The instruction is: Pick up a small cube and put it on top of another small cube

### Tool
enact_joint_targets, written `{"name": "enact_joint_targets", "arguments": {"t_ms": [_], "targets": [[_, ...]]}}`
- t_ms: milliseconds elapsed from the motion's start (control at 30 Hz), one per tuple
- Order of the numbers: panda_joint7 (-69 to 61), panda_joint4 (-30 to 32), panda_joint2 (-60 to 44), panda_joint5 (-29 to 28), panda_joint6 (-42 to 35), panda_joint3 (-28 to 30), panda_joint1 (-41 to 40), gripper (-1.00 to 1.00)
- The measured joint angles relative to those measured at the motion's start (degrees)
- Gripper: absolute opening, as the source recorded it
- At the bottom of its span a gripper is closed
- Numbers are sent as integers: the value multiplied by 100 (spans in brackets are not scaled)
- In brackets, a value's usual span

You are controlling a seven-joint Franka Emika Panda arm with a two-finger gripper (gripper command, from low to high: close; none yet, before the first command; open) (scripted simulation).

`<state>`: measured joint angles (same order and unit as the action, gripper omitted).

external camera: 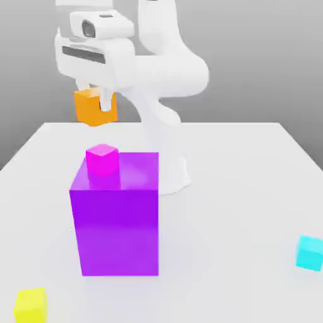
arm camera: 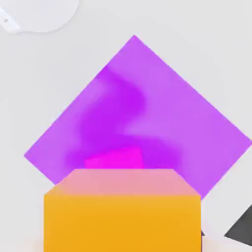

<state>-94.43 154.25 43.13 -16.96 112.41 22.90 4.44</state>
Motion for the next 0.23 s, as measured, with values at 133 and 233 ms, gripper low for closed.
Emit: {"name": "enact_joint_targets", "arguments": {"t_ms": [133, 233], "targets": [[14, 317, -112, -115, 429, 113, -21, 100], [14, 317, -112, -115, 429, 113, -21, 100]]}}
